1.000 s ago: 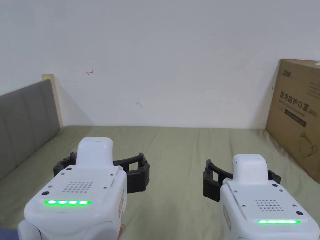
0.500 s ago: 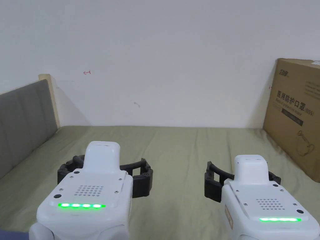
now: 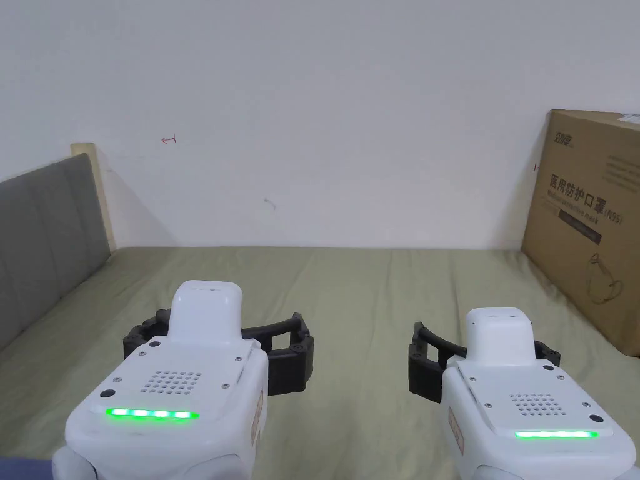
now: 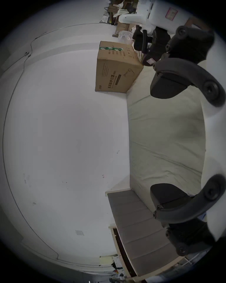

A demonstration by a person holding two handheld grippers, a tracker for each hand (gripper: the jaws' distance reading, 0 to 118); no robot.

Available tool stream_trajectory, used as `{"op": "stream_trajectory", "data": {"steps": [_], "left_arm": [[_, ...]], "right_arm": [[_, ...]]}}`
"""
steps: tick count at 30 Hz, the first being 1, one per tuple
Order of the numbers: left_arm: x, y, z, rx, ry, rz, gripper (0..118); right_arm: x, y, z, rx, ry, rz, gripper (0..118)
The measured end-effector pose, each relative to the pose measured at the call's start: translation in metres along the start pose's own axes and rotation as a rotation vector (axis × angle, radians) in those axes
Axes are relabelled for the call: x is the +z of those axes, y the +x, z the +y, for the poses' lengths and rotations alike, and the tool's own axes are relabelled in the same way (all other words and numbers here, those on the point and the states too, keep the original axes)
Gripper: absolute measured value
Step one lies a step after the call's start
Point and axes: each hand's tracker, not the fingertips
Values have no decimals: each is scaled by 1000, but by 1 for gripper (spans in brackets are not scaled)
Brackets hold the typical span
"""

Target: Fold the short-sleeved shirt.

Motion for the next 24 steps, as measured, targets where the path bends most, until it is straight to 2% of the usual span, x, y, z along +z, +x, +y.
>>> {"op": "stream_trajectory", "data": {"steps": [3, 10, 14, 18, 24], "left_arm": [[-1, 2, -3, -46, 7, 29, 111], [-3, -3, -3, -3, -38, -1, 111], [-2, 3, -7, -81, -5, 92, 112], [1, -2, -9, -53, 28, 25, 112], [0, -2, -8, -49, 34, 53, 112]], "right_arm": [[0, 1, -1, 0, 0, -3, 86], [-1, 3, -2, -2, -3, -11, 86], [0, 3, -2, 7, -3, -16, 86], [0, 4, -3, 1, -8, -17, 86], [0, 4, -5, 5, -12, -17, 86]]}}
